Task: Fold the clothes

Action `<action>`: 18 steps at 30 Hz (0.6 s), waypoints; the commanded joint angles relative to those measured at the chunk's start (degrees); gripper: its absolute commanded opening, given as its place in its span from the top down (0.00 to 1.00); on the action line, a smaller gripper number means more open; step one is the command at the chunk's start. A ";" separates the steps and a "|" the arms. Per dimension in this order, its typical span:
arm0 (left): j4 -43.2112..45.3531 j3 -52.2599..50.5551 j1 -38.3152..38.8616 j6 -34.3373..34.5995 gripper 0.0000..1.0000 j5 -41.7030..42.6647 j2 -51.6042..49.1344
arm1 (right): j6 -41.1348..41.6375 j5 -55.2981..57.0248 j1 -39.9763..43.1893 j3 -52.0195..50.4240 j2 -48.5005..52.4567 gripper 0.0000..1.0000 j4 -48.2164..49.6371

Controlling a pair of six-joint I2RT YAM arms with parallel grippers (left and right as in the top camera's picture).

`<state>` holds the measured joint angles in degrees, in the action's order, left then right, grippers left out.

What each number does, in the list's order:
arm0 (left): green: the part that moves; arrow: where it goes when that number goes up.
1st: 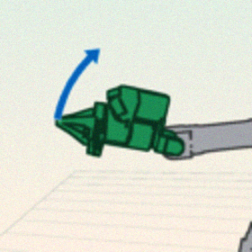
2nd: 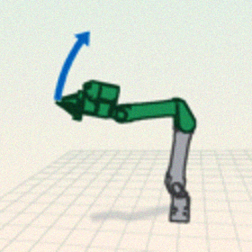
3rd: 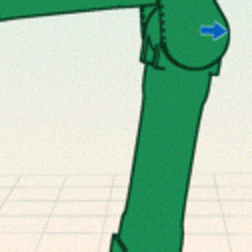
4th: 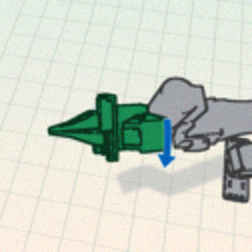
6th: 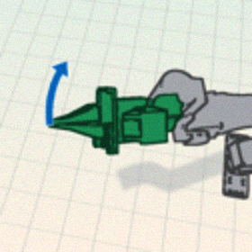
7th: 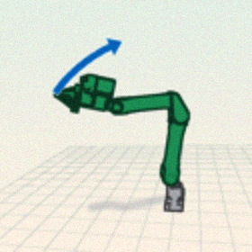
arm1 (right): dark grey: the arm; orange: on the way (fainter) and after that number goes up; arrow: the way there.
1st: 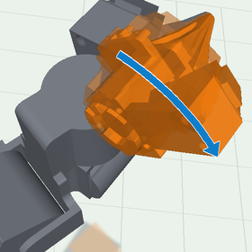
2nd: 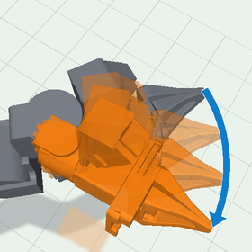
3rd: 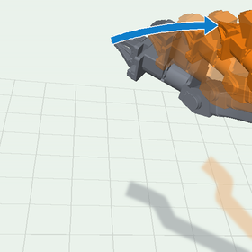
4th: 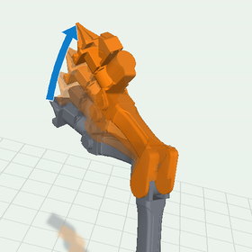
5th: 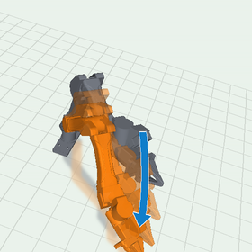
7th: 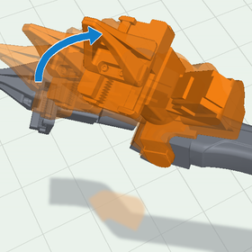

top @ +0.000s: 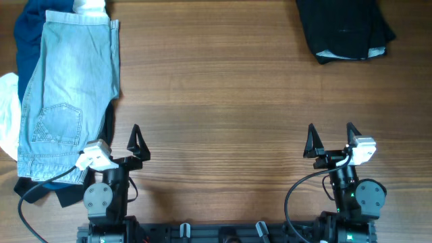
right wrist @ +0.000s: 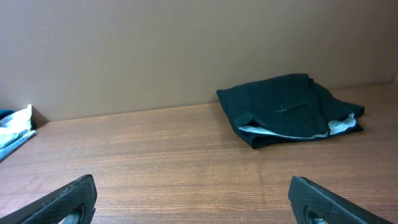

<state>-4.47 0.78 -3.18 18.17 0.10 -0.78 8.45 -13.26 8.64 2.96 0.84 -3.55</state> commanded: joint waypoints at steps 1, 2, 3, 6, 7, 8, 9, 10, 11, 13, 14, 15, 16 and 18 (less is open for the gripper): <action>0.13 -0.44 -0.42 0.31 0.00 0.70 0.61 | -0.57 0.31 -0.22 -0.68 -0.57 0.00 0.35; 0.13 -0.44 -0.42 0.31 0.00 0.70 0.61 | -0.57 0.31 -0.22 -0.68 -0.57 0.00 0.48; 0.13 -0.44 -0.42 0.31 0.00 0.70 0.61 | -0.55 0.31 -0.22 -0.68 -0.57 0.00 0.55; 0.13 -0.44 -0.44 0.31 0.00 0.70 0.61 | -0.50 0.28 -0.22 -0.68 -0.57 0.00 0.52; 0.13 -0.44 -0.44 0.31 0.00 0.70 0.61 | -0.52 0.31 -0.22 -0.68 -0.57 0.00 0.52; 0.13 -0.44 -0.44 0.31 0.00 0.70 0.61 | -0.52 0.31 -0.22 -0.68 -0.57 0.00 0.55; 0.13 -0.44 -0.42 0.31 0.00 0.70 0.61 | -0.55 0.31 -0.22 -0.68 -0.57 0.00 0.55; 0.13 -0.44 -0.42 0.31 0.00 0.70 0.61 | -0.61 0.33 -0.22 -0.68 -0.57 0.00 0.55; 0.13 -0.44 -0.42 0.31 0.00 0.70 0.61 | -0.85 0.33 -0.22 -0.68 -0.57 0.00 0.57; 0.13 -0.44 -0.42 0.31 0.00 0.70 0.61 | -0.92 0.35 -0.22 -0.68 -0.57 0.00 0.90; 0.13 -0.44 -0.42 0.31 0.00 0.70 0.61 | -0.87 0.33 -0.22 -0.68 -0.57 0.00 1.05; 0.13 -0.44 -0.42 0.31 0.00 0.70 0.61 | -0.83 0.33 -0.22 -0.68 -0.57 0.00 1.33; 0.13 -0.44 -0.42 0.31 0.00 0.70 0.61 | -0.85 0.33 -0.22 -0.68 -0.57 0.00 1.70; 0.13 -0.44 -0.42 0.31 0.00 0.70 0.61 | -0.83 0.33 -0.22 -0.68 -0.57 0.00 3.13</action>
<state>-4.47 0.78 -3.18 18.17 0.10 -0.78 8.43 -13.28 8.64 2.96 0.84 -2.07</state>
